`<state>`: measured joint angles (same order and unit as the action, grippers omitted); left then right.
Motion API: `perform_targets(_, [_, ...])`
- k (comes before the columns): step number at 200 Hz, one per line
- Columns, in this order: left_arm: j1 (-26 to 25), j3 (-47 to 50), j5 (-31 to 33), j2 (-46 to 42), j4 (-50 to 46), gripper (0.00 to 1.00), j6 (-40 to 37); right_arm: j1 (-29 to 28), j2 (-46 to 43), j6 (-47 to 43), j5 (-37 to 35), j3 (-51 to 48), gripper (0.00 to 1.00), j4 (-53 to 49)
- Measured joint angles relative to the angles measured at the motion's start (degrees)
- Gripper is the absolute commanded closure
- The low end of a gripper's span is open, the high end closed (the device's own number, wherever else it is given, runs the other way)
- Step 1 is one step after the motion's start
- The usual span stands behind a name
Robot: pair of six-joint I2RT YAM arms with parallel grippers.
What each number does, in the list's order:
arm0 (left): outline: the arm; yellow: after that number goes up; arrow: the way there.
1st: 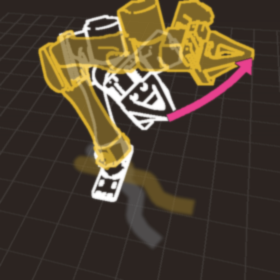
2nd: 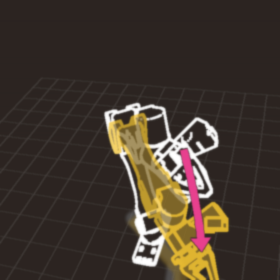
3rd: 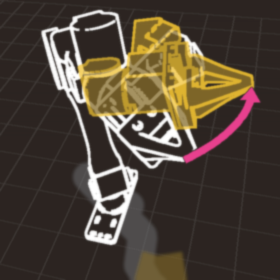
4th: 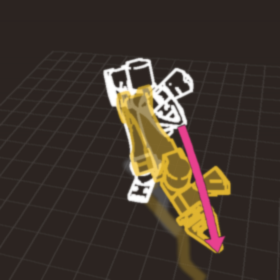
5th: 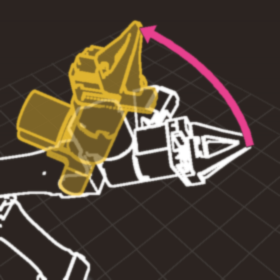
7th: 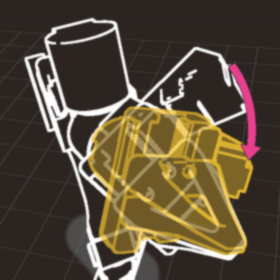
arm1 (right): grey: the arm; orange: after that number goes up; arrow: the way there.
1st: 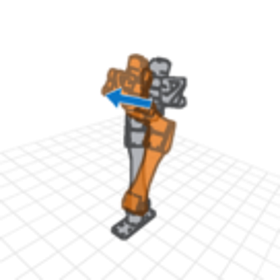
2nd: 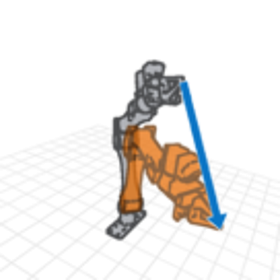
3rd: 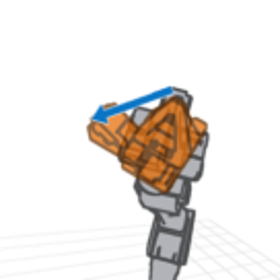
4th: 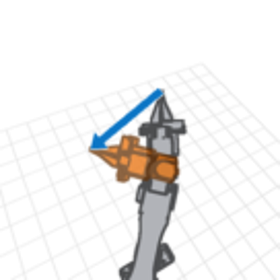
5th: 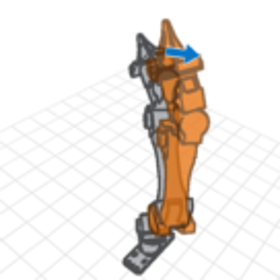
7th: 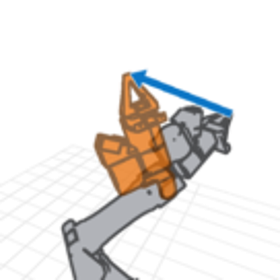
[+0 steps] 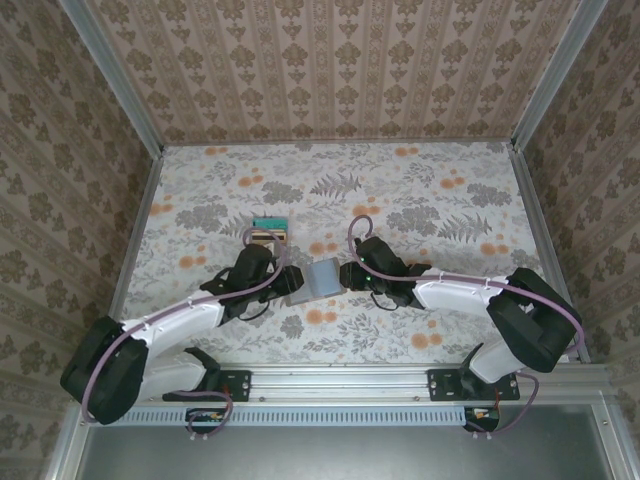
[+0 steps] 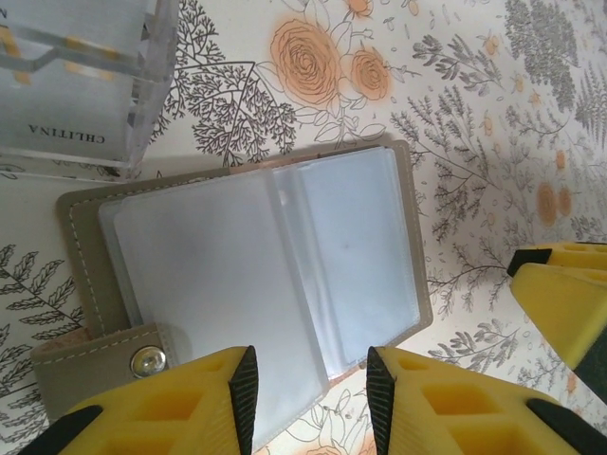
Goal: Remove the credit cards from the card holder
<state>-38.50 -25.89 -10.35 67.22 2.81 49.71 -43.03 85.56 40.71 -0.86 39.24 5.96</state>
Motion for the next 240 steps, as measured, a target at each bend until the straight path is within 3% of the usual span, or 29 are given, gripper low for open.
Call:
perform_targets(88, [-3.19, -0.02, 3.13, -1.88, -6.25, 0.51, 0.24, -0.15, 3.72, -0.22, 1.16, 0.17, 0.67, -0.35])
perform_targets(240, [-4.61, -2.40, 2.75, 5.81, -4.48, 0.57, 0.68, -0.35, 5.73, -0.17, 1.29, 0.15, 0.67, 0.22])
